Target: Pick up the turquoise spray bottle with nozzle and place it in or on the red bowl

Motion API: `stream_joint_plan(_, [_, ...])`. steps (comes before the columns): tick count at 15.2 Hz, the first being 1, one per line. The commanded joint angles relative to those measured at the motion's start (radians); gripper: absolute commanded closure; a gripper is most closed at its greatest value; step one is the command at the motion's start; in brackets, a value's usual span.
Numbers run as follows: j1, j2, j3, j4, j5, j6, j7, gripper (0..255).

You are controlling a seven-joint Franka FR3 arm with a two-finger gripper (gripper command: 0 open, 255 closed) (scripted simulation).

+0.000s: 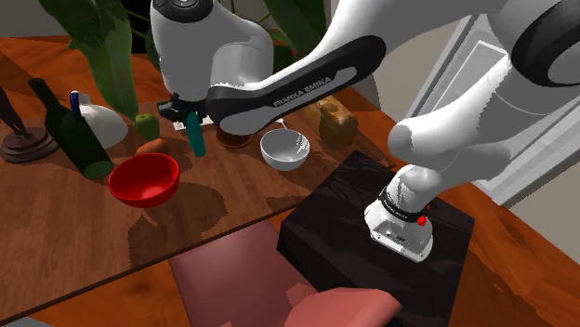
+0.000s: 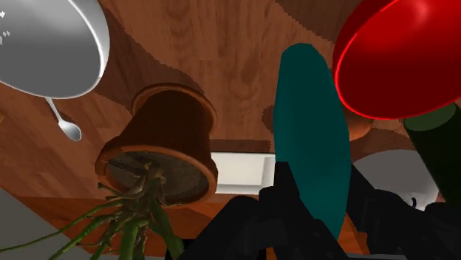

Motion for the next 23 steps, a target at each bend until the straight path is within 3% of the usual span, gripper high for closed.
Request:
stream_joint_plan(1, [-0.168,-0.059,0.172,0.088,0.069,-0.021,-0.026,255])
stream_joint_plan(5, [-0.356,-0.205,0.345,0.286,0.209,-0.086,-0.085,255])
stream_joint_plan(11, [-0.572,-0.418,0.504,0.652,0.337,-0.234,-0.111,255])
stream_joint_plan(23, [-0.585,-0.484,0.543,0.585,0.367,-0.116,-0.090,255])
